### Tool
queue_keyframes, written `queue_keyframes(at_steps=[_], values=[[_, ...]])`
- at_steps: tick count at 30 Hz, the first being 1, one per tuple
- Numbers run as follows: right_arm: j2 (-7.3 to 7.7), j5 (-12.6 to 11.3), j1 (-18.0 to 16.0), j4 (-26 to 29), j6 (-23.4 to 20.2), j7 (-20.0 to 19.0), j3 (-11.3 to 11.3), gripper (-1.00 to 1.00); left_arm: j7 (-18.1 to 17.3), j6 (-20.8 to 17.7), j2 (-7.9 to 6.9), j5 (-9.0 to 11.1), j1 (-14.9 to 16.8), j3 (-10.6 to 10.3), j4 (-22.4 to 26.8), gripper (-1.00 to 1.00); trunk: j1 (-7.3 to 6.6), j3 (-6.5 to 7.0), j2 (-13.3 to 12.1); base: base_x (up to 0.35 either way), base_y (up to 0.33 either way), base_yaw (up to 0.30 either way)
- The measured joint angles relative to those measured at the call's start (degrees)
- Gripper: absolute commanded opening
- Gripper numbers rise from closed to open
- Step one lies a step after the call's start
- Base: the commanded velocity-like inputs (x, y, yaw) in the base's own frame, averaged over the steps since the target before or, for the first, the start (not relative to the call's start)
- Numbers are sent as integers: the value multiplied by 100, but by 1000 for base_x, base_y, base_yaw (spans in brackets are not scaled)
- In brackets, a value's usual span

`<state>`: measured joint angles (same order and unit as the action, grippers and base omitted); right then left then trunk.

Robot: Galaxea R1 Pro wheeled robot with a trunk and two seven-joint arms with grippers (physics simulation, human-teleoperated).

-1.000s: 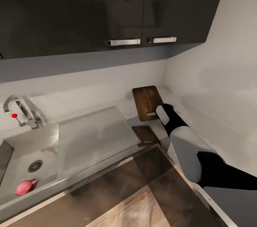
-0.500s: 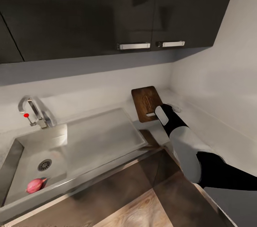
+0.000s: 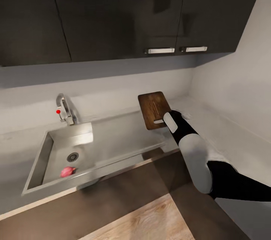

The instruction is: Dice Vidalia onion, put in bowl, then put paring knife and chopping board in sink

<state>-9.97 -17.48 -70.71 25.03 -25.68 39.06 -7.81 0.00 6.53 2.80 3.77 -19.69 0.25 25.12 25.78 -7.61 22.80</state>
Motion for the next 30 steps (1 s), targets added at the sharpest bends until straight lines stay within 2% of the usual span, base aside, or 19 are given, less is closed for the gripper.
queue_keyframes(at_steps=[14,21,23,26,30], values=[[0,2,10,-123,-3,-2,-8,-100,0,0,0,-1,1,0,1,100,0,121,-1,-323,95,167],[0,8,11,-325,-15,-4,-10,-100,0,0,-16,0,1,8,2,100,-2,150,-2,-237,124,44],[1,157,11,-491,-6,-10,-6,-100,0,-5,-22,3,2,8,-3,100,-2,150,-4,-123,101,2],[0,558,9,-613,0,-131,-2,-100,0,-4,-33,5,2,14,-2,100,-3,151,-1,-100,94,0],[0,680,9,-633,-4,-264,3,-100,0,-3,-35,5,2,16,1,100,-4,151,-1,-31,115,0]])
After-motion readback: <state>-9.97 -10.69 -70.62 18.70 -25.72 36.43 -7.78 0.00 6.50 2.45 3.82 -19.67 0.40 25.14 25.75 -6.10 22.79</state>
